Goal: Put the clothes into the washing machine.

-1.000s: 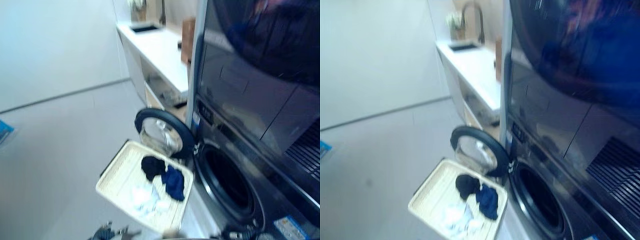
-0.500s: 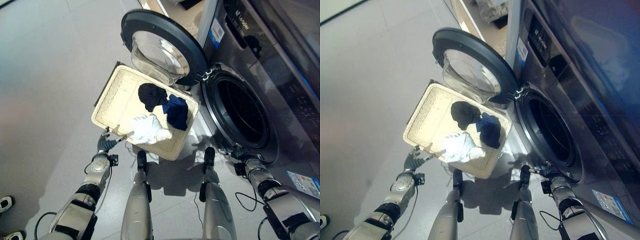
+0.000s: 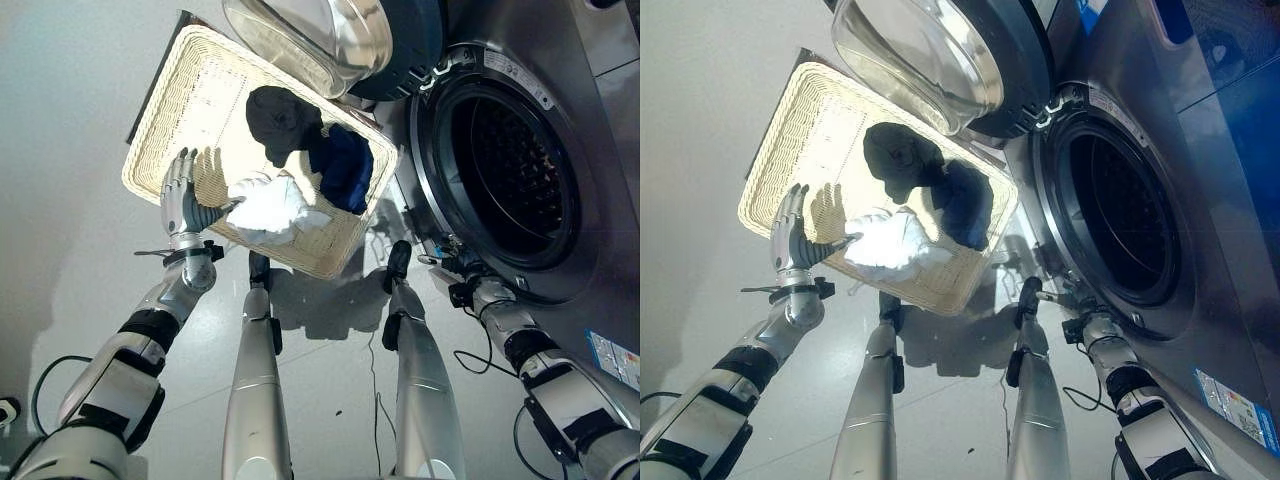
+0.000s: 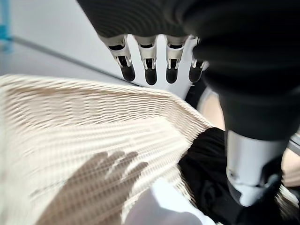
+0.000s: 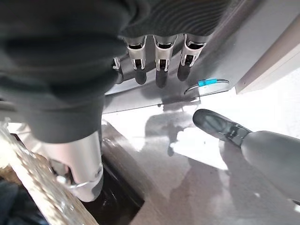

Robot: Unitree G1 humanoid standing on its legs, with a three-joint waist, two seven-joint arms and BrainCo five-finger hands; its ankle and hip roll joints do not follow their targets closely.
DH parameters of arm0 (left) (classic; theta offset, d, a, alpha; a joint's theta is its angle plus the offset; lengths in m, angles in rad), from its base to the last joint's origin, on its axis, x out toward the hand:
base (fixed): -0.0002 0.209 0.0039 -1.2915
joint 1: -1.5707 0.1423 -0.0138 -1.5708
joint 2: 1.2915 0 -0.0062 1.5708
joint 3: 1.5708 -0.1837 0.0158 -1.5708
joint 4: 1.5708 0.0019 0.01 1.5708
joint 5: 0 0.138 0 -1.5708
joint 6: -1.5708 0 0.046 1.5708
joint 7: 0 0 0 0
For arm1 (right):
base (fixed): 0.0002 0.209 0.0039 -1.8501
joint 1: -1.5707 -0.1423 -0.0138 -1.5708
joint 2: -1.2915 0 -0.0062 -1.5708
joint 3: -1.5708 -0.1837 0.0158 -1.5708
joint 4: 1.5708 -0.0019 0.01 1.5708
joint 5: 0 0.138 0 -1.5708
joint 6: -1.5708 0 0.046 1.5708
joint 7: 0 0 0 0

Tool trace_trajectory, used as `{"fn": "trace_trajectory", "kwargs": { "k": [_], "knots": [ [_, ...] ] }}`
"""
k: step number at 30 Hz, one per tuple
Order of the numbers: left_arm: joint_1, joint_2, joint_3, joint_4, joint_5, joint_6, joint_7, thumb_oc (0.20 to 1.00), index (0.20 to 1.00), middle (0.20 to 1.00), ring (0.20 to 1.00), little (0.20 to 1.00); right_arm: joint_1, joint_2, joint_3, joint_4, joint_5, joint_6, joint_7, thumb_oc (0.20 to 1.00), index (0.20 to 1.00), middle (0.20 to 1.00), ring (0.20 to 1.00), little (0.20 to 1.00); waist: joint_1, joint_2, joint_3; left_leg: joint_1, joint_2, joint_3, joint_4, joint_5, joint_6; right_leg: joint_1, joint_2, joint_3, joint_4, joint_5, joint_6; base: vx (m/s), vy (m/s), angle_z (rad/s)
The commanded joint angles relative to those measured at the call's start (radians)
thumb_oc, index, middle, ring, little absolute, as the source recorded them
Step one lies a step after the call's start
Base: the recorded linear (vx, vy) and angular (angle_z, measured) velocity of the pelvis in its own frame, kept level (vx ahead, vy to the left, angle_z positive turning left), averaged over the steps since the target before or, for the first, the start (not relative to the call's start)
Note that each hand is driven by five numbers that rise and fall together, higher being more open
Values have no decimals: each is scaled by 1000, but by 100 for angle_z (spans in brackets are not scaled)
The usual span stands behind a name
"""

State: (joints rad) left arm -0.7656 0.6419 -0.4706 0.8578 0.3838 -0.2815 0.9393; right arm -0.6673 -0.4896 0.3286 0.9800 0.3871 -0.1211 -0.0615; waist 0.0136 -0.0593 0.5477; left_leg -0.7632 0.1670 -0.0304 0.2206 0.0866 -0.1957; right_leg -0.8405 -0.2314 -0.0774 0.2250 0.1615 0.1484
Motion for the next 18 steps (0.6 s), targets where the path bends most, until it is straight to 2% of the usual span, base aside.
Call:
{"fn": "trace_trajectory", "kwargs": {
  "k": [1,10,18],
  "knots": [
    [-44,33,17,7,75,17,59,1000,1000,1000,1000,1000,32,-69,26,-51,30,-17,-3,1000,1000,1000,1000,1000,1,5,-28,-54,-89,-9,83,-42,74,-36,47,-30,66,-12,25,0,0,0],
    [-135,56,-76,76,179,47,90,1000,1000,1000,1000,1000,-10,-90,52,-49,31,-21,10,1000,1000,1000,1000,1000,-21,15,-28,-110,-94,-12,100,-35,71,-102,52,-20,84,2,26,8,21,0],
    [-211,74,-136,94,207,85,112,1000,1000,1000,1000,1000,-34,-104,71,-48,32,-13,20,1000,1000,1000,1000,1000,-31,24,-28,-139,-104,-21,101,-30,70,-141,58,-8,93,9,26,4,10,0]
  ]
}}
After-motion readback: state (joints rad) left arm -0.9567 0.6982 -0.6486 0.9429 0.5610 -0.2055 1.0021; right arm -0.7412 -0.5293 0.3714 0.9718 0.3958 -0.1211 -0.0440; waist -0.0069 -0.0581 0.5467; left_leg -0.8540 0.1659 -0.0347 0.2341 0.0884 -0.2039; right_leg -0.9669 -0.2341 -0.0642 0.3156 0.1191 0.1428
